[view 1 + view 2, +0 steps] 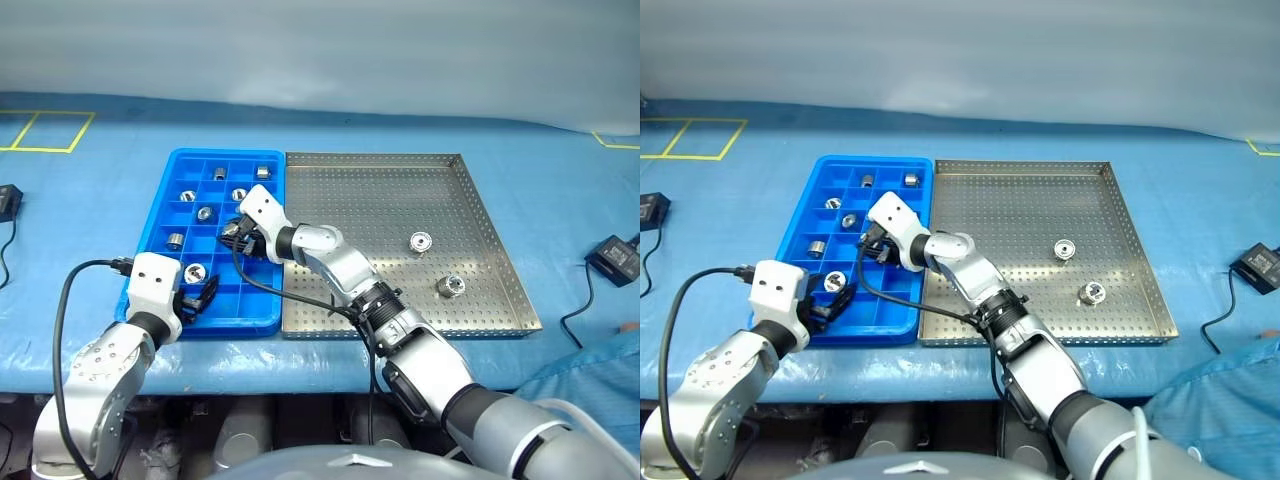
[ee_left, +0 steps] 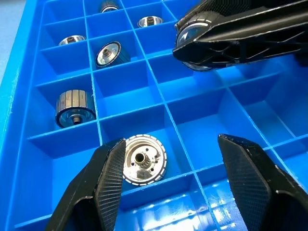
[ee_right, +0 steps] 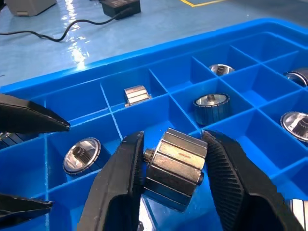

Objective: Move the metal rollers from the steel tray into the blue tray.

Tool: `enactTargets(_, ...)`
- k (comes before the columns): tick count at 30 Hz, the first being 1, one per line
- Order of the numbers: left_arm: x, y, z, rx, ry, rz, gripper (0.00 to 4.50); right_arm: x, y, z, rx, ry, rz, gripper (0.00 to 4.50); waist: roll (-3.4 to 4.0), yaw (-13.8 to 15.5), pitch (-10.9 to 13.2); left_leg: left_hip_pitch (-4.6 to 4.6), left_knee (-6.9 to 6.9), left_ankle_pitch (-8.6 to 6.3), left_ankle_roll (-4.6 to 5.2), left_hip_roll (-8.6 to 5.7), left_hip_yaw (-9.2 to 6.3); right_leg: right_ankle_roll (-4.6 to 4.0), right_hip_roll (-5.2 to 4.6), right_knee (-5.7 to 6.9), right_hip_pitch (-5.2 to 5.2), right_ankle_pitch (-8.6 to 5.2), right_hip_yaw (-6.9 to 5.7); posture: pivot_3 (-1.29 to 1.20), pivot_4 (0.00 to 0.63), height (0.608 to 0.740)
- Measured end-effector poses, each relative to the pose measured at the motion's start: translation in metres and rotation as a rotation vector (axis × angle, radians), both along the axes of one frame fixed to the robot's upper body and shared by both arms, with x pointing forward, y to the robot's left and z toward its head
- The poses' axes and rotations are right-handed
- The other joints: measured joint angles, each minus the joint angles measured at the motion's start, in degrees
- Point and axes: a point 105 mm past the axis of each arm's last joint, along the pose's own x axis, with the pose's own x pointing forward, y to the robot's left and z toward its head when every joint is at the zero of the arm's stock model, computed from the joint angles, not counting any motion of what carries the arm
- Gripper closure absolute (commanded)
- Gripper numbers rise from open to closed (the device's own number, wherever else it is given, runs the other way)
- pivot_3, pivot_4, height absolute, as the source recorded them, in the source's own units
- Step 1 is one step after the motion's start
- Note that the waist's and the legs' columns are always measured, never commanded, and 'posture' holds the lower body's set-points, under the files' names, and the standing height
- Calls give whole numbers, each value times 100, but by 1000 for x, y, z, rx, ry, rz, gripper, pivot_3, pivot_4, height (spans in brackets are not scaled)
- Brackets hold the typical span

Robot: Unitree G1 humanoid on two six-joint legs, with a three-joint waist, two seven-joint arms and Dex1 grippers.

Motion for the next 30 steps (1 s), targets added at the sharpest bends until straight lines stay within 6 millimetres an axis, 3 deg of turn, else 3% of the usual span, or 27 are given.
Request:
enactTargets(4,1,-3,0,-4,-1,-10,1160,2,-2,0,13,1,0,540,0,-1,0,0,-7,3,-5,2,-4,-4,6,1,-2,-3,-3,199,150,740)
enactTargets(9,5,-13,3,-19,-18,-40,1160,5,-7,26,73,-84,-37,540,1,11,0,-1,-7,4,-5,1,-7,-5,7,1,-1,-3,-7,187,150,740)
enactTargets(13,13,-29,9,-47,-54,-93,1160,6,-51,35,34,-190,-169,540,-2,120,-2,-7,-4,3,-2,-14,-25,-3,-5,-2,5,-2,-25,150,150,740)
enactTargets(17,25,-48,19,-86,-103,-165,1160,1,-126,28,-48,-193,-388,540,0,122,-1,-11,0,6,4,-19,-24,-3,-13,-4,6,-2,-22,93,150,740)
enactTargets(20,34,-60,26,-101,-132,-221,1160,-1,-168,24,-113,-173,-556,540,2,11,-1,-5,0,9,-1,-4,-13,-7,6,0,4,-4,-13,34,150,740)
enactTargets(25,42,-73,20,-96,-100,-300,1160,-2,-213,5,-212,-131,-757,540,3,-198,-2,2,-2,11,-3,1,-2,-9,38,8,3,-5,-1,-12,150,740)
enactTargets(30,45,-82,17,-83,-89,-346,1160,3,-230,-16,-259,-89,-861,540,2,-337,-2,1,4,9,5,-1,12,4,37,5,2,2,16,-17,150,740)
